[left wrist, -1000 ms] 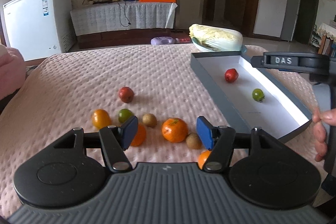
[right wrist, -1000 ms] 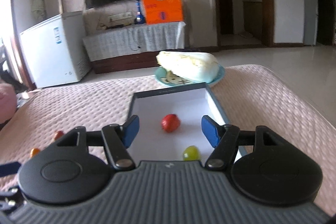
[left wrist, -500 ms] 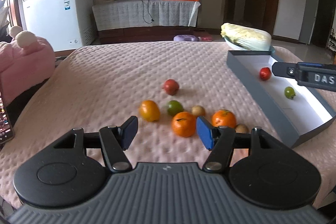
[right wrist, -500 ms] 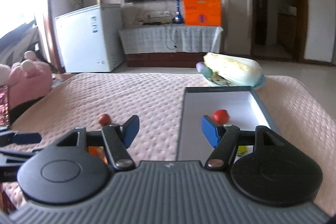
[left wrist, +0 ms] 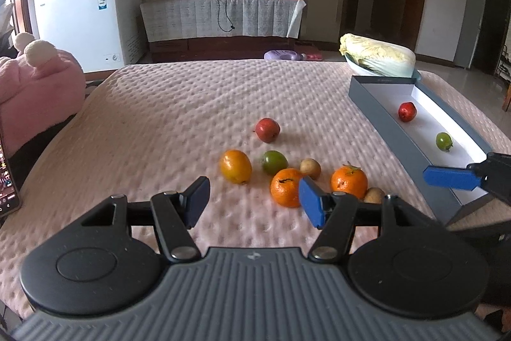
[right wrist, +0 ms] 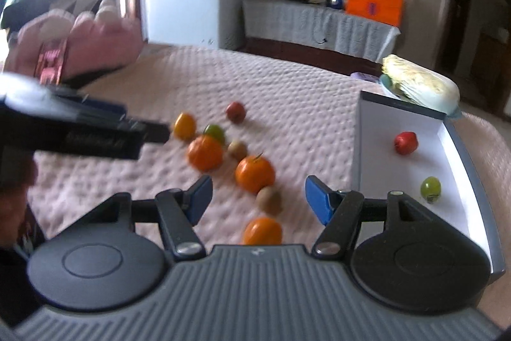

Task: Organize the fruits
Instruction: 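Move both open tools back toward the fruit pile, then close the right gripper on an orange tangerine, then close the left gripper on an orange while the right tool holds its tangerine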

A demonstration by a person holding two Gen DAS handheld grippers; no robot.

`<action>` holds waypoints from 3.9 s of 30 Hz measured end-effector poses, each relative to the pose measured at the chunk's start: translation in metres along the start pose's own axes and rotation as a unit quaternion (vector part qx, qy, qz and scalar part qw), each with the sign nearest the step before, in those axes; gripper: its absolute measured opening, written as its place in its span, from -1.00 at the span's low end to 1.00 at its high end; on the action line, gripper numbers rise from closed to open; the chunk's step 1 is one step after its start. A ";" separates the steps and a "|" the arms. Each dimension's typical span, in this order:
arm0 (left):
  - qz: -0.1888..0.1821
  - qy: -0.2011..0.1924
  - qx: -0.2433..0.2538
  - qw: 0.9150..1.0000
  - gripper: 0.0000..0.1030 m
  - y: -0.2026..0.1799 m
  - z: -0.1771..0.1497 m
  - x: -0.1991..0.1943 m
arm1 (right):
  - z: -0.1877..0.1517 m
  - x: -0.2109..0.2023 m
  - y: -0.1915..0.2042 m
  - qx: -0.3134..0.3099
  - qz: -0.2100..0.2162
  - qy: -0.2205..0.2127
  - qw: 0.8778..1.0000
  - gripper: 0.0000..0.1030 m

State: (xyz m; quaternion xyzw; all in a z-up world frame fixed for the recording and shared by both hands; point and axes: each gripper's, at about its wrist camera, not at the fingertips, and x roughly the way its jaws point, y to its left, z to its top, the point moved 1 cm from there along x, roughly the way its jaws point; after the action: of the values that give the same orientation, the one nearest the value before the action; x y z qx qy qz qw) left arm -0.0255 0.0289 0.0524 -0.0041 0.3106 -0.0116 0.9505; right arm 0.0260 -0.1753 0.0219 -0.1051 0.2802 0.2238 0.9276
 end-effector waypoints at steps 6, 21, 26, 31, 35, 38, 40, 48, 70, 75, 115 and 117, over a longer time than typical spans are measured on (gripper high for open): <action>-0.004 0.002 -0.004 1.000 0.31 0.000 0.001 0.002 | -0.011 0.010 -0.012 0.030 0.000 0.039 0.999 0.06; -0.005 0.010 0.004 1.000 0.31 -0.007 0.000 0.008 | -0.017 0.030 -0.016 0.034 -0.011 0.085 0.996 -0.35; -0.007 0.012 0.009 1.000 0.31 -0.008 -0.002 0.010 | -0.017 0.029 -0.016 0.030 -0.011 0.086 0.996 -0.35; -0.006 0.016 0.010 1.000 0.31 -0.009 -0.003 0.013 | -0.017 0.029 -0.016 0.032 -0.010 0.085 0.996 -0.34; -0.008 0.017 0.015 1.000 0.31 -0.010 -0.004 0.014 | -0.012 0.023 -0.015 0.031 -0.003 0.070 0.997 -0.34; -0.006 0.020 0.019 1.000 0.31 -0.012 -0.005 0.016 | -0.012 0.024 -0.018 0.041 0.001 0.074 0.996 -0.34; -0.006 0.021 0.018 1.000 0.31 -0.013 -0.006 0.016 | -0.009 0.020 -0.019 0.048 0.007 0.066 0.997 -0.34; -0.011 0.027 0.029 0.999 0.31 -0.020 -0.006 0.023 | -0.003 0.013 -0.023 0.064 0.017 0.056 0.996 -0.34; -0.019 0.054 0.046 0.997 0.31 -0.044 -0.002 0.064 | 0.010 0.004 -0.042 0.103 0.025 0.029 0.994 -0.34; -0.014 0.059 0.051 0.997 0.29 -0.049 -0.002 0.075 | 0.011 0.005 -0.041 0.101 0.029 0.030 0.994 -0.34; -0.013 0.055 0.032 0.998 -0.01 -0.044 -0.003 0.089 | 0.010 0.011 -0.036 0.096 0.023 0.034 0.995 -0.34; -0.014 0.053 0.033 0.998 -0.14 -0.044 -0.003 0.089 | 0.010 0.012 -0.035 0.095 0.023 0.034 0.995 -0.34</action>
State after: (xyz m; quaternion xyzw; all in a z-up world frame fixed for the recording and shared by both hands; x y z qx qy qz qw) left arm 0.0435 -0.0176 -0.0014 0.0239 0.3595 -0.0356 0.9322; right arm 0.0562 -0.1989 0.0258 -0.0180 0.3336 0.2139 0.9180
